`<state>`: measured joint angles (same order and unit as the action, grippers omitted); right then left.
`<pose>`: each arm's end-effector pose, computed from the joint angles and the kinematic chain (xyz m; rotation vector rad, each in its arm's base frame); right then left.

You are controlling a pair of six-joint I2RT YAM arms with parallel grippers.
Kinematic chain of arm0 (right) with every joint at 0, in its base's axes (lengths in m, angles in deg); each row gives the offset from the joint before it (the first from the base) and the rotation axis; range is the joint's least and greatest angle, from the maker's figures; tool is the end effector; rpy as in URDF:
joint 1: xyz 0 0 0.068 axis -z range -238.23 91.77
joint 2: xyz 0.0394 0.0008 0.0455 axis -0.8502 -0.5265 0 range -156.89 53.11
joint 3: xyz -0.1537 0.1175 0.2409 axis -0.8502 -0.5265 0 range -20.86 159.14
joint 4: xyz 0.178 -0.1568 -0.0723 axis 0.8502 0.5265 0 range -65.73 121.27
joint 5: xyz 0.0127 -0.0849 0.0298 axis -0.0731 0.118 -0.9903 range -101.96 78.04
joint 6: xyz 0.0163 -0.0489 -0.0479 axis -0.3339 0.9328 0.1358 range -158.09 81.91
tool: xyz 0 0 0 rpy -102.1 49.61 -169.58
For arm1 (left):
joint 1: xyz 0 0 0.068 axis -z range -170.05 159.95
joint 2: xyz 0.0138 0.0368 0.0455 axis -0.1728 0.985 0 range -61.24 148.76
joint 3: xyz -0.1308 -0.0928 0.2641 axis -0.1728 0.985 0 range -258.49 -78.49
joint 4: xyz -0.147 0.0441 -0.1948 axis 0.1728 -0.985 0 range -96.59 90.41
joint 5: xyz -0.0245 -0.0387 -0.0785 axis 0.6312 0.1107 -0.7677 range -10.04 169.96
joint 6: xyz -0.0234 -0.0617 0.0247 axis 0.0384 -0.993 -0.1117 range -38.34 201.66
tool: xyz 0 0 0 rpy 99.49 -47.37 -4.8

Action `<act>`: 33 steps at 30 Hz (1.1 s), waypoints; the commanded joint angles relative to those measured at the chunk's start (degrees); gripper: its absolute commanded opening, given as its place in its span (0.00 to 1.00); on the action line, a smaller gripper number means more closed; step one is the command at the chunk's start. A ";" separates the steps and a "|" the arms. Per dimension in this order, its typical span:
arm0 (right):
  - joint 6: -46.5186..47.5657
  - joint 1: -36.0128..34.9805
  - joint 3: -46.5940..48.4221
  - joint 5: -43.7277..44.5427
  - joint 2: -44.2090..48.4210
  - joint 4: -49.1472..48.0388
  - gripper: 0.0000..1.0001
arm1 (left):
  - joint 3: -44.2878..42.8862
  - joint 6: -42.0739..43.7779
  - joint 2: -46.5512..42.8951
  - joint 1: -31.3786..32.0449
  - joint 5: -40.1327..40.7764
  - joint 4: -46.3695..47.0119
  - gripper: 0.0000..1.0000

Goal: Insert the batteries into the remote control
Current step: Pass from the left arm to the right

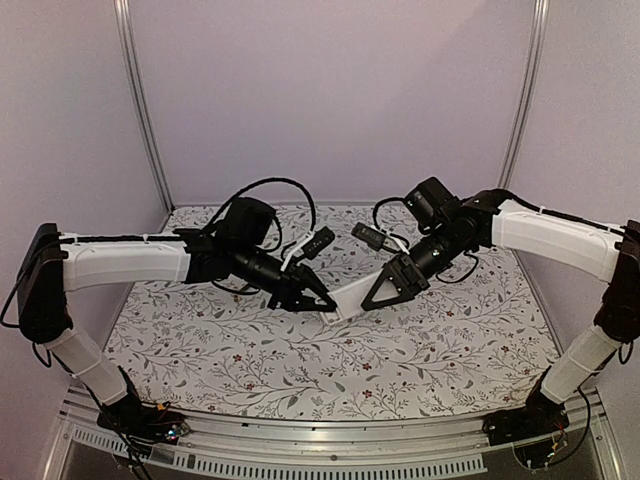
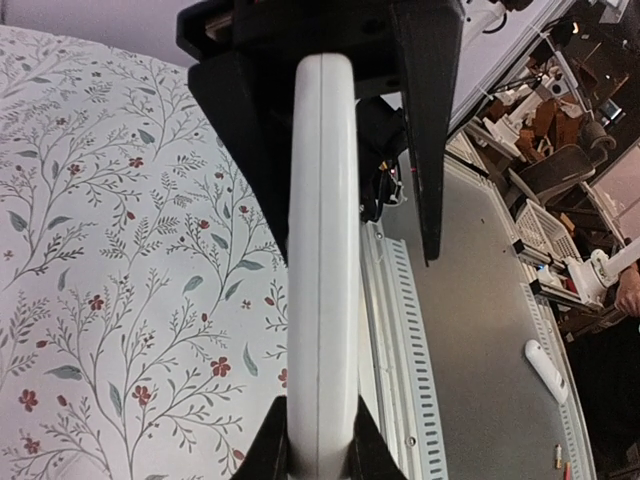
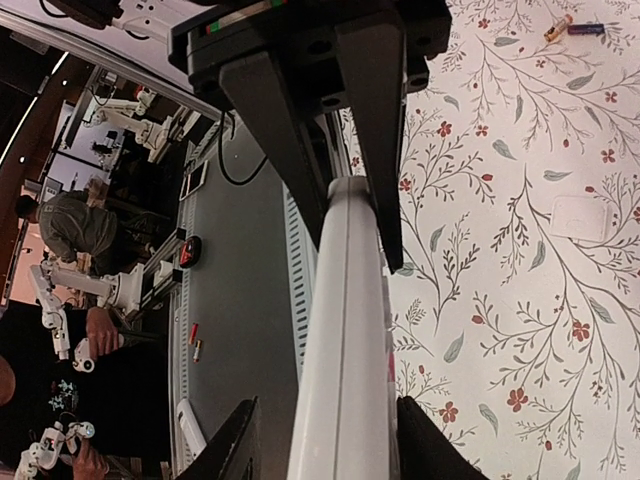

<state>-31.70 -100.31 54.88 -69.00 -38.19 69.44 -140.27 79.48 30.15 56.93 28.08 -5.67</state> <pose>0.2026 0.2480 0.3188 -1.3812 2.1839 1.5280 0.2032 -0.2841 0.2889 1.3600 1.8440 -1.4578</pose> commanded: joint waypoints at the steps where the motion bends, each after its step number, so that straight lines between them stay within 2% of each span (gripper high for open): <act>1: 1.91 -0.62 2.31 0.41 -1.01 2.03 0.42 | -1.57 1.74 -0.59 0.37 -0.58 -1.92 0.00; 4: 1.87 -0.87 2.80 -0.08 -1.88 2.30 0.38 | -1.83 2.08 -0.35 0.63 -1.00 -2.53 0.00; 11: 2.00 -0.82 3.33 -1.42 -2.79 2.38 0.36 | -2.46 3.40 0.10 1.09 -1.30 -4.12 0.00; 17: 2.30 -0.91 3.18 -3.20 -2.74 2.40 0.23 | -2.47 3.79 -0.25 1.09 0.07 -4.46 0.00; 20: 2.54 -0.88 3.18 -4.88 -2.82 2.38 0.14 | -2.39 3.84 -0.36 1.09 0.94 -4.46 0.05; 22: 2.83 -0.81 3.18 -5.30 -2.82 2.38 0.07 | -2.26 3.35 -0.65 0.94 1.98 -4.47 0.15; 25: 2.91 -0.37 3.18 -4.23 -2.62 2.11 0.00 | -1.64 2.42 -2.24 0.43 5.58 -3.90 0.40; 29: 0.95 1.46 1.88 -2.16 -1.59 -1.30 0.00 | 1.70 -1.30 -6.68 -1.61 11.60 0.36 0.68; 33: -2.85 2.91 -0.74 2.28 0.24 -6.69 0.00 | 4.72 -4.42 -12.19 -4.21 21.88 2.32 0.89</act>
<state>-30.78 -99.02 56.32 -70.20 -40.53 68.61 -138.21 78.21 23.05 55.47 38.62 -7.27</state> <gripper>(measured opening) 0.153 0.817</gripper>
